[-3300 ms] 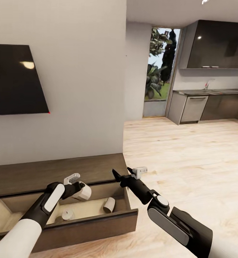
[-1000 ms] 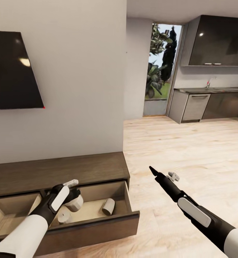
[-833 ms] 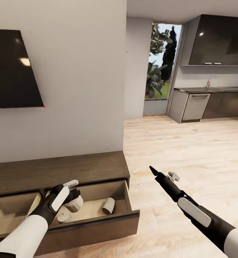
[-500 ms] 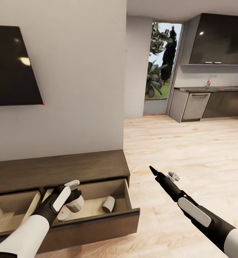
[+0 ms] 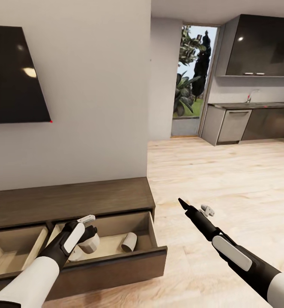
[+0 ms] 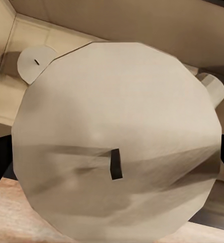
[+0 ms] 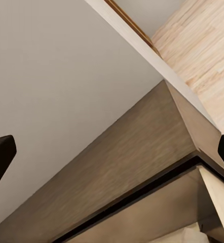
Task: Place each of the two pumpkins and all three candles from the living room inside a cabinet in the living room (use any cabinet), then make sure every cabinet is closed, and position the cauldron so it is next to a table in the living room.
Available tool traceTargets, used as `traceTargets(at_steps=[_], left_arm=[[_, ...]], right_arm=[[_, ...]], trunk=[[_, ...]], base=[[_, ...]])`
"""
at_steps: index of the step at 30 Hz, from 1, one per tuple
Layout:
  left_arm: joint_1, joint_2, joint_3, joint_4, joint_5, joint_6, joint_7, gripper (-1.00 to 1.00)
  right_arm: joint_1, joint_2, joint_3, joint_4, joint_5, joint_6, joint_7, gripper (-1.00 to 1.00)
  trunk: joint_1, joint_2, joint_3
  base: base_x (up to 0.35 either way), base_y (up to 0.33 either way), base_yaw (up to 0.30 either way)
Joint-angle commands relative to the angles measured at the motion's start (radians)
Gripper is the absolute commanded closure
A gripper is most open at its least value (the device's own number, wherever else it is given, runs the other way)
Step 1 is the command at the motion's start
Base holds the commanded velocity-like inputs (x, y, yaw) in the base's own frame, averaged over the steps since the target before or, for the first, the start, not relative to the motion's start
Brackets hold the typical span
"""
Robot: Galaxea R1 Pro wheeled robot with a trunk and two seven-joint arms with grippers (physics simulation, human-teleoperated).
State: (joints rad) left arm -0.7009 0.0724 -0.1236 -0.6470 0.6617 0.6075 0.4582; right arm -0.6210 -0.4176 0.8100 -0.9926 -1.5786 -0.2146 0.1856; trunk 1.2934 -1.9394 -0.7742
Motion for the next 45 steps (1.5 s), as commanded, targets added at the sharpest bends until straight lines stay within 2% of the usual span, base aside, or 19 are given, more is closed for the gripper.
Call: traceTargets(at_steps=[1, 27, 38, 45], left_arm=[[0.000, 0.001, -0.007, -0.002, 0.010, 0.001, 0.010, 1.00], [0.000, 0.001, -0.008, -0.002, 0.009, -0.018, 0.010, 1.00], [0.000, 0.001, -0.007, -0.002, 0.009, -0.021, 0.010, 1.00], [0.000, 0.001, -0.007, -0.001, 0.009, -0.058, 0.010, 1.00]], right_arm=[[-0.002, -0.001, 0.006, 0.000, -0.011, -0.008, 0.005, -1.00], [-0.002, -0.001, 0.006, 0.000, -0.011, -0.008, 0.005, -1.00], [-0.002, -0.001, 0.006, 0.000, -0.011, -0.008, 0.005, -1.00], [-0.002, -0.002, 0.006, -0.001, -0.010, -0.008, 0.014, -1.00]], trunk=[[0.000, -0.001, -0.001], [0.000, -0.001, -0.001], [0.042, -0.078, -0.035], [0.069, -0.127, -0.057]], base=[[0.000, 0.000, 0.000], [0.142, -0.010, 0.000], [0.001, 0.000, 0.000], [0.000, 0.000, 0.000]])
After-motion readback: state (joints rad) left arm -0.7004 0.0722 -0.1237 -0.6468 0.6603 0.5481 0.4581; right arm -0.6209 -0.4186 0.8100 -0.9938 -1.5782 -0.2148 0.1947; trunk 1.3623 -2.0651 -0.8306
